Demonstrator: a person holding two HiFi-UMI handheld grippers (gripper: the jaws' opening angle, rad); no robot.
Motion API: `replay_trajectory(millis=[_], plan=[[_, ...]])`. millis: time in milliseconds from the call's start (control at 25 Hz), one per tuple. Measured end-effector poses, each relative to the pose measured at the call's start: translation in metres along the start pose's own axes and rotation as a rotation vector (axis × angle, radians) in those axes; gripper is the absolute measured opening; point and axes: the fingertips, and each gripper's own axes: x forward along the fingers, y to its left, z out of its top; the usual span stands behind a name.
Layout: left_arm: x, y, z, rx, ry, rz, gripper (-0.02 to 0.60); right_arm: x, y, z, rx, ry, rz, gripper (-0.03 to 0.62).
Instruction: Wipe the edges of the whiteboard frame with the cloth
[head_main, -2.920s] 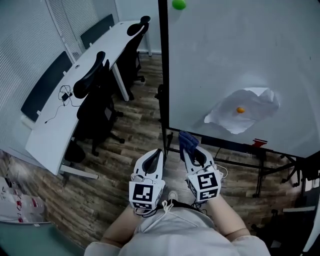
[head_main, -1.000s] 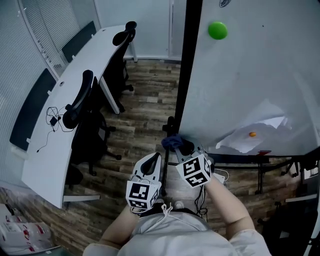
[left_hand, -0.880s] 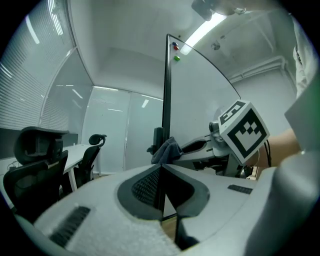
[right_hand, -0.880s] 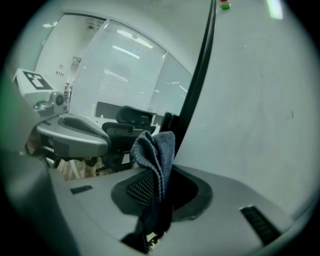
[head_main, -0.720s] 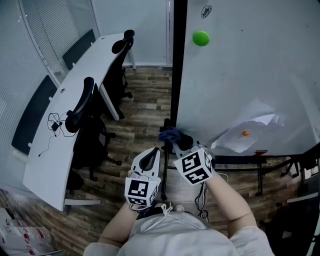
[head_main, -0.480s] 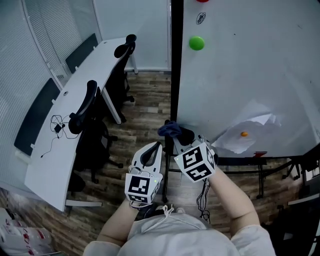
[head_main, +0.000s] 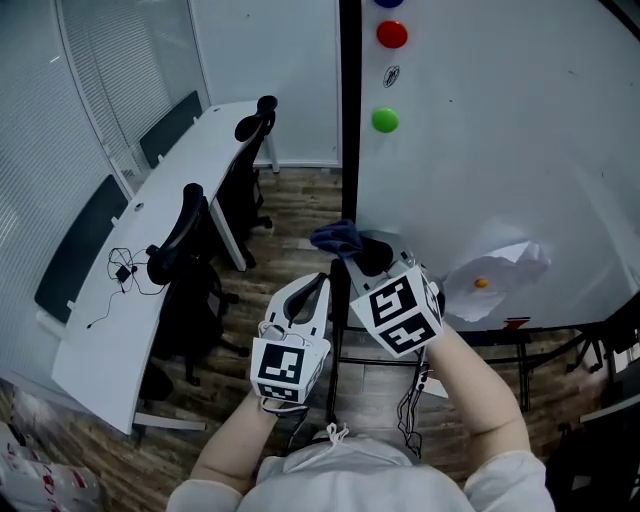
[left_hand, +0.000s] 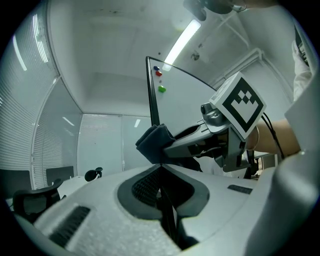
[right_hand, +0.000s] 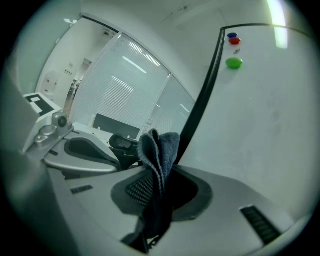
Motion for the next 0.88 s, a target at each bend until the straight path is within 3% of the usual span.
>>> replay_trajectory(millis=[400,560,880], plan=[[0.006,0.017,0.068,0.043,-0.106,-0.02,0.018,-0.01,-0.025,0.07,-0.097,-0.066,-0.079,0.074],[0.011,0.022,0.092,0.107,-0.14,-0.028,0.018,-0.016,-0.039,0.098,-0.128,-0.089,-0.116,0.074],[0.018,0.031,0.127,0.159,-0.195,-0.047,0.018,-0.022,-0.051,0.131,-0.151,-0.094,-0.143,0.074]])
